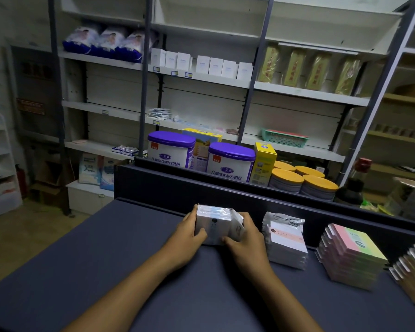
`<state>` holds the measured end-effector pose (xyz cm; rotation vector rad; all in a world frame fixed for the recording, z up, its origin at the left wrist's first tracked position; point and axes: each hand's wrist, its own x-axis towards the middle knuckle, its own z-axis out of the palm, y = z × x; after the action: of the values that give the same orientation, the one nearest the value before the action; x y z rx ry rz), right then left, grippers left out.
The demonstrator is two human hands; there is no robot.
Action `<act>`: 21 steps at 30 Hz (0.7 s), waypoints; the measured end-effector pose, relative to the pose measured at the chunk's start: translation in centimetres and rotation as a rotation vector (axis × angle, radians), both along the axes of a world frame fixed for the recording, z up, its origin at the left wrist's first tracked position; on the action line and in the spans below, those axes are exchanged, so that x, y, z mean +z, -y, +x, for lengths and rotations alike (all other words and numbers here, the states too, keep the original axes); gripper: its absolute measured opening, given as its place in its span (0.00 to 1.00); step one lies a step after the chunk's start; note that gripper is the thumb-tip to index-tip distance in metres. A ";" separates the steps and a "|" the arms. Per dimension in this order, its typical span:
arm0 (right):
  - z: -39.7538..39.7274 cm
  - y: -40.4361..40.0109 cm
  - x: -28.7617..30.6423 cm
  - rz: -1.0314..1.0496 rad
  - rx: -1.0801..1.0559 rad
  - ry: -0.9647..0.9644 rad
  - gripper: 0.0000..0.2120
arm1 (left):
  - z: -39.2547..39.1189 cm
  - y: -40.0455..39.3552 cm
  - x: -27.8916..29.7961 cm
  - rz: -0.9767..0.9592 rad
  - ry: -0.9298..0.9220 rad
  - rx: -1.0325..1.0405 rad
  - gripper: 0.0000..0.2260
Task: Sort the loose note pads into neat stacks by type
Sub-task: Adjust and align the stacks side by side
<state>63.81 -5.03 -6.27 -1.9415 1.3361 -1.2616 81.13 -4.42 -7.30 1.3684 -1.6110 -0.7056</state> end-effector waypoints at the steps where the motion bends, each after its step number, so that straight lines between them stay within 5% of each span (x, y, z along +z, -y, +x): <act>1: 0.0 0.0 0.1 -0.023 -0.016 0.018 0.25 | 0.0 0.0 0.1 -0.029 -0.020 0.016 0.30; 21: -0.2 -0.2 0.0 -0.042 -0.075 -0.003 0.25 | -0.2 -0.2 0.3 -0.047 0.075 -0.009 0.29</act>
<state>63.66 -4.84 -6.29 -1.9381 1.4070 -1.3326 80.93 -4.26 -7.04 1.3686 -1.6830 -0.6238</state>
